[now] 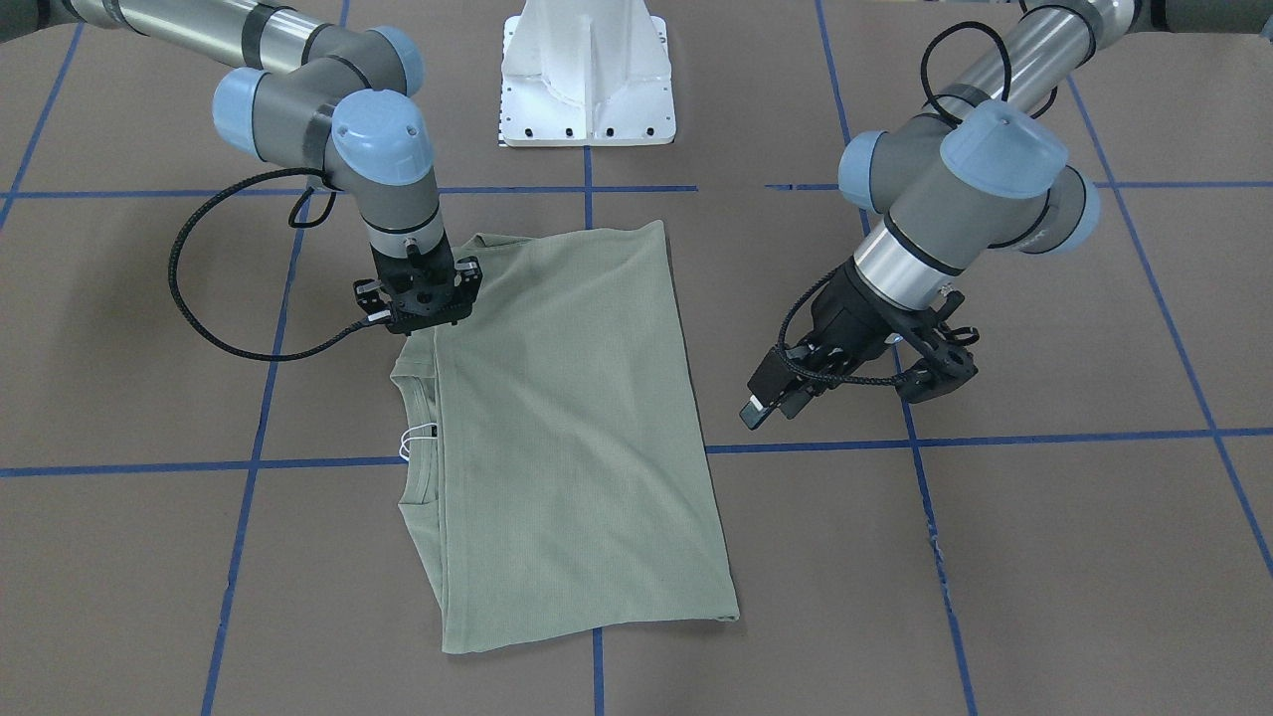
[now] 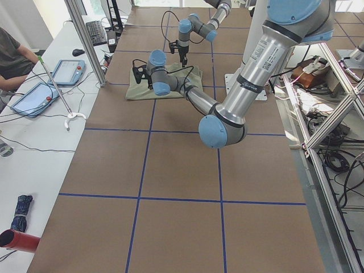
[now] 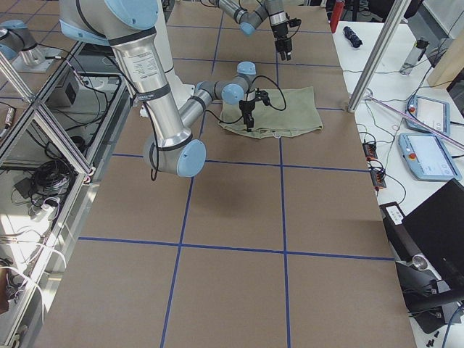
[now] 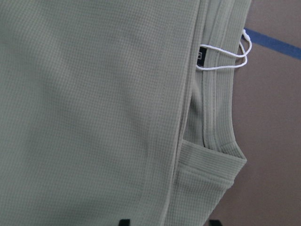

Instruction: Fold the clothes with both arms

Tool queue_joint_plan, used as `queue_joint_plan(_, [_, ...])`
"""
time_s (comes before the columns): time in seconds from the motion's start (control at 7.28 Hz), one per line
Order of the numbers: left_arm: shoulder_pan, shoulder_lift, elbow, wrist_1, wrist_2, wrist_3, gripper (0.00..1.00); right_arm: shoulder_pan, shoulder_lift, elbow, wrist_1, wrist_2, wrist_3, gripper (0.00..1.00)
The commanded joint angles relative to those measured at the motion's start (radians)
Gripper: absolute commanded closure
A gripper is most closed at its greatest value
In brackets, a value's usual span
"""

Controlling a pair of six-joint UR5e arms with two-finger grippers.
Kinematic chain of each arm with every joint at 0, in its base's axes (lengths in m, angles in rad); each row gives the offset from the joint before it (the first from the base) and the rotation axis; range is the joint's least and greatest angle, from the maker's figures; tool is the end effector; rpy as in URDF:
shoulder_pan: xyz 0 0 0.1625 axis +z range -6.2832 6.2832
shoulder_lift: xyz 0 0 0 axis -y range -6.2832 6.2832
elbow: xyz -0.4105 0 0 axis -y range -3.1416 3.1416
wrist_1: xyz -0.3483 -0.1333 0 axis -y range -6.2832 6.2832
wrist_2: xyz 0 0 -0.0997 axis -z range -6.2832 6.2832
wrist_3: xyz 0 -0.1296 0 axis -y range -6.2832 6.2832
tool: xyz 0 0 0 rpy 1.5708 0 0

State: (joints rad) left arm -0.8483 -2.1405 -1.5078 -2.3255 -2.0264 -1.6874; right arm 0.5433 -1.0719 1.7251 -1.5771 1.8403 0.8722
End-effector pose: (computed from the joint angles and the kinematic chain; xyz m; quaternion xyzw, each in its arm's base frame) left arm 0.3839 -0.5509 0.2796 0.0352 0.6017 -0.2470 0.7587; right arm -0.4864 -0.4091 0.3509 0.0796 -0.3303 -0.1155 0.9334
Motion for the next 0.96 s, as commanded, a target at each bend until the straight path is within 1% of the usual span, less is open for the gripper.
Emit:
queue_joint_plan(0.0, [0.000,0.001,0.001,0.000,0.000,0.000,0.34,-0.032,-0.006,0.033,0.008,-0.013,0.180,0.00])
queue_joint_plan(0.27, [0.000,0.001,0.003,0.000,0.000,0.002,0.34,-0.113,-0.032,0.082,0.014,-0.077,0.592,0.01])
queue_joint_plan(0.41, [0.000,0.002,0.003,0.000,0.000,0.002,0.34,-0.129,-0.055,0.097,0.035,-0.079,0.725,0.11])
queue_joint_plan(0.55, [0.002,0.007,0.003,0.000,0.000,0.002,0.34,-0.129,-0.101,0.100,0.127,-0.079,0.813,0.16])
queue_joint_plan(0.69, [0.000,0.007,0.001,0.000,0.000,0.002,0.34,-0.137,-0.152,0.096,0.214,-0.079,0.876,0.18])
queue_joint_plan(0.82, [0.000,0.007,0.001,0.000,0.000,0.002,0.34,-0.138,-0.170,0.099,0.248,-0.084,0.914,0.20])
